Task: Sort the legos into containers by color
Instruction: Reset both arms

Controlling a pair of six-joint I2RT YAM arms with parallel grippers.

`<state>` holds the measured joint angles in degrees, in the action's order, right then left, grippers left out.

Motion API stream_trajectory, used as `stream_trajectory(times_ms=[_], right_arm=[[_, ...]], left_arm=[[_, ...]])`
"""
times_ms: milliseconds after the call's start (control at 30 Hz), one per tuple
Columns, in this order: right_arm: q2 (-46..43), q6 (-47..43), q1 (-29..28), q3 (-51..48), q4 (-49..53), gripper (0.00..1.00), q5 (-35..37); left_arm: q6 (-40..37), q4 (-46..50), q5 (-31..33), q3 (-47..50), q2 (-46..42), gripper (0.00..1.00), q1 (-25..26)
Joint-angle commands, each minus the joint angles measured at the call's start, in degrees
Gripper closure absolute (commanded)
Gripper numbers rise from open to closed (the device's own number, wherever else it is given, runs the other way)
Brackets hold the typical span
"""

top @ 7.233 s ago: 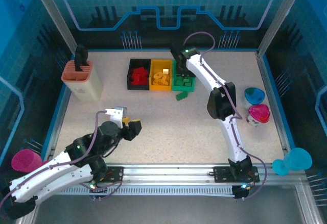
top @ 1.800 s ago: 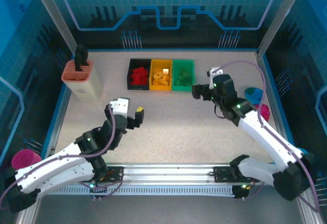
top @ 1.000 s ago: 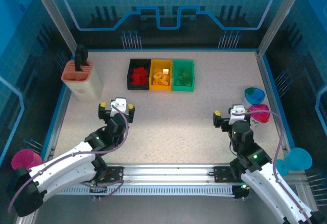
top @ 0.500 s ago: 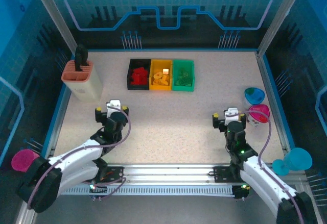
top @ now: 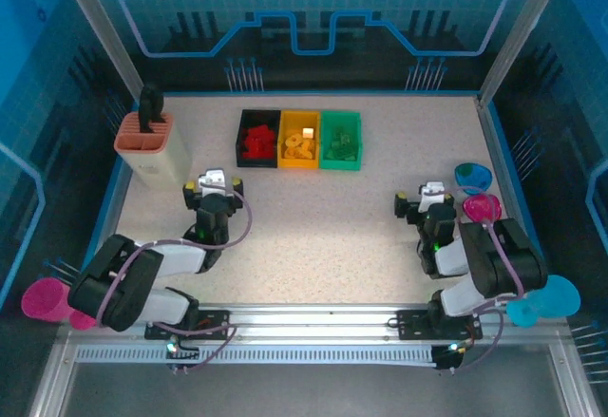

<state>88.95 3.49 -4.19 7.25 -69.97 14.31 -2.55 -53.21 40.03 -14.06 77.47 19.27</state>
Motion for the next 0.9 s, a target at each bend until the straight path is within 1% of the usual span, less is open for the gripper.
stream_trajectory(times_ms=[0,33,100,167,233,333,367,400,433,467,500,567,633,867], right_arm=[[0.9,-2.0,-0.6,2.4,-7.6,0.0,-1.2],[0.2,-1.7,-0.6,3.0,-5.3,0.0,-0.9],[1.2,-2.3,-0.7,3.7,-6.2,0.0,-1.0],[0.0,-2.1,-0.7,4.8,-2.5,0.0,-1.3],[-0.4,-2.2,-0.6,6.9,2.0,0.0,-2.1],[-0.7,-2.9,0.0,13.2,14.4,0.0,-5.2],[-0.8,-3.0,0.1,15.5,18.8,0.0,-5.9],[-0.7,-3.0,0.1,15.1,18.2,0.0,-6.6],[-0.6,-3.0,0.2,15.0,17.7,0.0,-6.8],[-0.8,-3.0,0.2,15.1,18.4,0.0,-6.8],[-0.6,-3.1,0.2,15.0,17.7,0.0,-6.8],[-0.7,-3.1,0.2,15.0,17.9,0.0,-6.9],[-0.7,-3.4,0.1,15.1,18.1,0.0,-6.6],[-0.7,-3.6,-0.2,15.3,18.2,0.0,-6.8]], left_arm=[[-0.7,-9.3,-4.4,4.1,-2.5,0.01,-2.2],[-1.2,-12.9,-5.4,5.5,-1.9,0.01,-3.5],[-1.6,-20.6,-5.8,7.1,1.2,0.01,-5.8],[-0.7,-25.9,-8.7,7.5,6.2,0.01,-8.5],[-0.3,-27.0,-10.6,4.8,11.0,0.01,-10.3],[-1.4,-16.8,-18.1,1.2,9.9,0.01,-10.7],[-1.0,-16.2,-20.8,0.1,11.9,0.01,-11.8],[-1.6,-18.8,-20.3,-1.1,14.8,0.01,-12.6],[-1.0,-15.7,-19.8,-2.2,13.7,0.01,-12.5],[0.9,-7.0,-21.2,-4.5,11.5,0.01,-13.4],[1.6,-2.9,-24.0,-6.5,11.5,0.01,-14.8],[3.9,0.0,-28.6,-7.5,11.1,0.01,-17.9],[3.9,-1.6,-29.3,-7.0,11.6,0.01,-18.4],[3.7,-0.9,-29.8,-7.3,11.3,0.01,-18.2]])
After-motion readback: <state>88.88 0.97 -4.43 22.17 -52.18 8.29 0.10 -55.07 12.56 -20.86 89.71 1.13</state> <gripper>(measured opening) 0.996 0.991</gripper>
